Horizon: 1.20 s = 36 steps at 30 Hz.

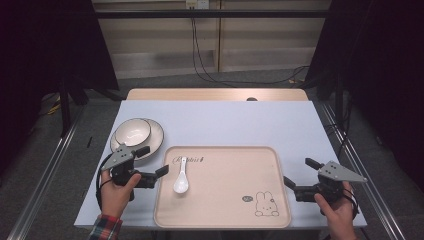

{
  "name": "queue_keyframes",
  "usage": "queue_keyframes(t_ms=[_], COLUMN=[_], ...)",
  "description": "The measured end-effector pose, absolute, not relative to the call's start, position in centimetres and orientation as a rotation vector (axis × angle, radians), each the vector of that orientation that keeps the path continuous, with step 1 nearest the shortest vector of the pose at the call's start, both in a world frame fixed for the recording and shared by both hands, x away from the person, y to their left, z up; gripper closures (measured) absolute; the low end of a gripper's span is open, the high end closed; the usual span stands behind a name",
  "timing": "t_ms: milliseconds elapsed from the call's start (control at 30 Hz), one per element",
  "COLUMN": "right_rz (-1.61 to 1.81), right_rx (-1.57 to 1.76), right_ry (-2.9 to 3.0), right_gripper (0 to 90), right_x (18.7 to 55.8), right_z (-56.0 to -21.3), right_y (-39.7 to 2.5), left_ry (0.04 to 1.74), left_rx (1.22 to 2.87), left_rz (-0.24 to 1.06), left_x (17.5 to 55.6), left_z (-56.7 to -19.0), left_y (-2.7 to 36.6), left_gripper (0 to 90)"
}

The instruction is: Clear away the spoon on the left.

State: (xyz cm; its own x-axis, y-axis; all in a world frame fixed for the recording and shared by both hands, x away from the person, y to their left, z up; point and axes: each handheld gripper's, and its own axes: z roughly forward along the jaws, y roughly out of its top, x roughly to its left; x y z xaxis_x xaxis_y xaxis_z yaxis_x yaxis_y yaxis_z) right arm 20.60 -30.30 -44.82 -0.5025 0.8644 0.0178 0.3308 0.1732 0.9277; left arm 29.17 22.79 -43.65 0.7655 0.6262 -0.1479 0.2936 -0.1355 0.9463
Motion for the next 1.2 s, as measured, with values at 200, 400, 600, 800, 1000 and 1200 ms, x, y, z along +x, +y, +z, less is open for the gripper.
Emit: queue_keyframes(t_ms=[200, 400, 600, 800, 1000, 1200], right_rz=[1.315, 1.313, 1.318, 1.320, 1.319, 1.316], right_rx=[1.125, 1.130, 1.140, 1.139, 1.142, 1.142], right_ry=[1.920, 1.916, 1.912, 1.910, 1.908, 1.903], right_gripper=[0.4, 0.4, 0.4, 0.4, 0.4, 0.5], right_x=[20.6, 20.6, 20.6, 20.6, 20.6, 20.6], right_z=[-44.8, -44.8, -44.8, -44.8, -44.8, -44.8], right_y=[-30.5, -30.6, -30.7, -30.8, -30.9, -31.0], left_ry=[0.728, 0.717, 0.720, 0.713, 0.707, 0.735], left_rx=[1.724, 1.733, 1.718, 1.737, 1.721, 1.715], left_rz=[0.355, 0.378, 0.376, 0.396, 0.400, 0.410], left_x=[29.0, 28.8, 28.7, 28.6, 28.6, 28.6], left_z=[-43.4, -43.3, -43.2, -43.1, -42.9, -43.0], left_y=[23.7, 24.5, 25.3, 26.2, 26.9, 27.5], left_gripper=[0.1, 0.1, 0.1, 0.1, 0.2, 0.6])
